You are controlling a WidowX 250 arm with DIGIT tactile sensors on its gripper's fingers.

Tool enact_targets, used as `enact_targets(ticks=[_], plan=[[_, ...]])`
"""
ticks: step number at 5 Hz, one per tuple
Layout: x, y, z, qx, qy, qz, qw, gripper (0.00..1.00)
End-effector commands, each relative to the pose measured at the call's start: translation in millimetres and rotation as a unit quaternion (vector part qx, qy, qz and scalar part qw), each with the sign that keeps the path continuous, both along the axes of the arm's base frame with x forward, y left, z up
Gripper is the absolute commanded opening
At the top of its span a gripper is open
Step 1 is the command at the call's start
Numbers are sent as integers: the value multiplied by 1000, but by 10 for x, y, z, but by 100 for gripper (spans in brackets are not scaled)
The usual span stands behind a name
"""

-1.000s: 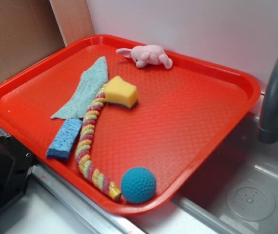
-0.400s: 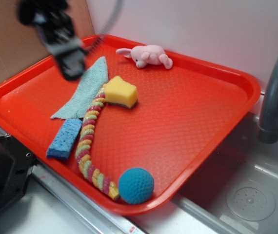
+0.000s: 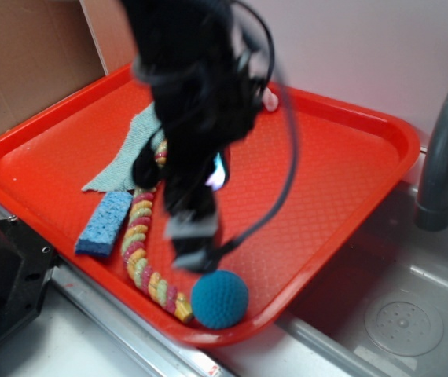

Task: Grab the blue ball.

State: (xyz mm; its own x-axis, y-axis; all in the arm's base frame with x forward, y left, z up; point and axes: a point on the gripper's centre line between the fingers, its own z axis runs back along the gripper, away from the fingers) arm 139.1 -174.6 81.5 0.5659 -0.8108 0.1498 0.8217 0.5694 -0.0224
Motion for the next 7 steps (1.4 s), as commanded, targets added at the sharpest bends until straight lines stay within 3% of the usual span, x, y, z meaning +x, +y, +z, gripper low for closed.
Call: enact_targets(ticks=[1, 2, 3, 5, 7], plan=[[-128, -74, 134, -23, -19, -5, 1000, 100], [-39, -6, -73, -58, -23, -35, 997, 100], [-25, -224, -234, -119, -1, -117, 986, 100], [-152, -305, -254, -123, 8, -169, 978, 100], [-411, -274, 264, -76, -51, -166, 982, 100]])
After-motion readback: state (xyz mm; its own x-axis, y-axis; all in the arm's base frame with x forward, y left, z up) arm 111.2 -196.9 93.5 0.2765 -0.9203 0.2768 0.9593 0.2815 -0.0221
